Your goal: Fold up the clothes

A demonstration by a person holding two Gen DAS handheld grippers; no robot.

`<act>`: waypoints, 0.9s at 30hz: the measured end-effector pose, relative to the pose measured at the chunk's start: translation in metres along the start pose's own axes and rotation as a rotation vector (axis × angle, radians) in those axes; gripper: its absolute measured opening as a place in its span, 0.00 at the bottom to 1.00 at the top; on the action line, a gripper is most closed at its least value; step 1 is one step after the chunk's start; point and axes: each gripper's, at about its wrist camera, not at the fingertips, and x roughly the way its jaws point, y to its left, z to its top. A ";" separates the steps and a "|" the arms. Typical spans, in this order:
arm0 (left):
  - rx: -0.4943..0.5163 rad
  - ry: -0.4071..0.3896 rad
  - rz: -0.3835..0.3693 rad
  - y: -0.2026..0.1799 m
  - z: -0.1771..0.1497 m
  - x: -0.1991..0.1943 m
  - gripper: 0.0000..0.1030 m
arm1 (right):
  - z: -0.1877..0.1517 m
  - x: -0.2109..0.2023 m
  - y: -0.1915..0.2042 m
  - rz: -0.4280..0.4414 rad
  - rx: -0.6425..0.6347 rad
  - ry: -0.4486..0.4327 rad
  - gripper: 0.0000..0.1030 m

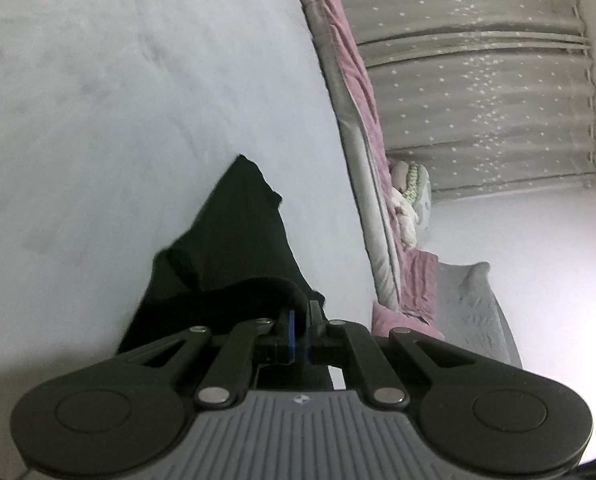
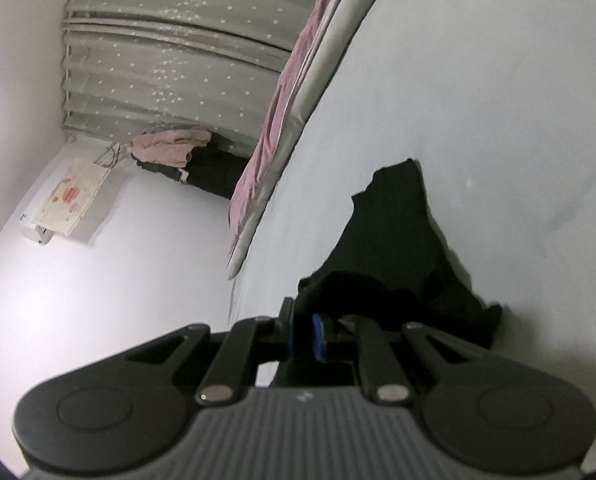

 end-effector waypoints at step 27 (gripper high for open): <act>0.404 -0.054 0.116 0.001 0.015 0.050 0.33 | 0.035 0.085 -0.030 -0.173 -0.193 -0.073 0.41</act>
